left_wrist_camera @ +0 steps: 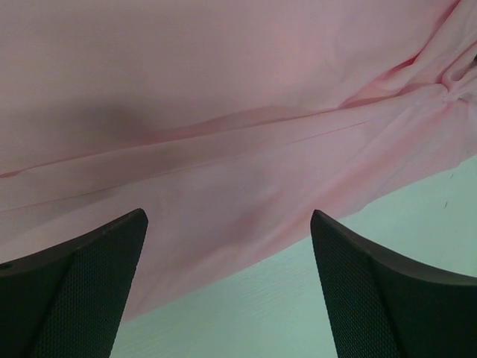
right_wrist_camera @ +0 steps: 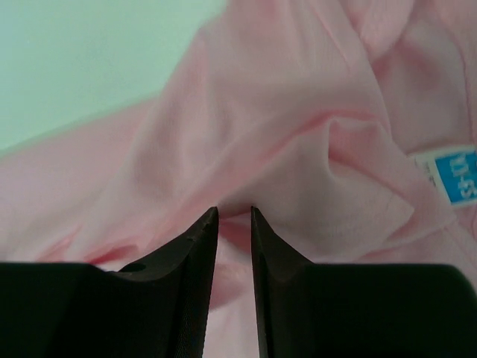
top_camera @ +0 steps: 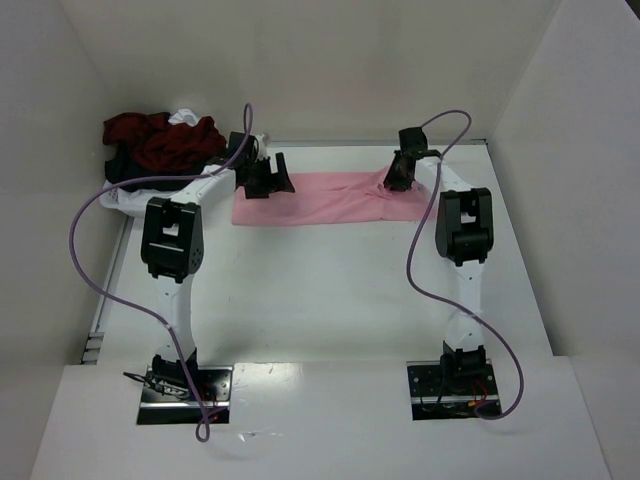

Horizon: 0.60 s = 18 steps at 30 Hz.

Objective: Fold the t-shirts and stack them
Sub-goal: Fold the other side of the tshirt into a rectangle

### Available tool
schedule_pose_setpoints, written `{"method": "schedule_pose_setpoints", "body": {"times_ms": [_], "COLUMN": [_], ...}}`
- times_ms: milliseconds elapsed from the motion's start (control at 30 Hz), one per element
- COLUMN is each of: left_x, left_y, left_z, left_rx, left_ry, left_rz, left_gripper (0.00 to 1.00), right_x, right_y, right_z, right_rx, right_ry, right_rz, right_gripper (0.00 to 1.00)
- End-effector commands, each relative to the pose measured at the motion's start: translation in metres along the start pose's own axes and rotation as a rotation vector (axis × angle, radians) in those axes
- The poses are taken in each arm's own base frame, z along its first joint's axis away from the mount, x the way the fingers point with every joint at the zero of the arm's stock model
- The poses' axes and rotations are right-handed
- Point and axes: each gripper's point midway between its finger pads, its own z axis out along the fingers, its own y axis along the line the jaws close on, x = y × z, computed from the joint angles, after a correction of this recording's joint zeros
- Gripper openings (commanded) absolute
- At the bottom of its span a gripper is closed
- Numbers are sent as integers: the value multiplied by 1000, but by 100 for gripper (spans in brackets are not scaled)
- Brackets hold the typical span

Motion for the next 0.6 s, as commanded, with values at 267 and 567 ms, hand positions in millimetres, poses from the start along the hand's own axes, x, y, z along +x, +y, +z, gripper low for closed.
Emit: {"method": "schedule_pose_setpoints", "body": {"times_ms": [267,567], "left_x": [-11,-12], "left_y": [12,14], "left_z": [1,1], "left_rx": [6,-6], "left_ry": [-12,-17], "left_rz": [15,15], "left_gripper": [98,96], "right_x": [-88,-69], "right_y": [56,33], "right_z": [-8,-55], "right_rx": [-130,-55], "right_ry": [-147,-138], "right_rz": [-23,-7], "right_gripper": [34,55]}}
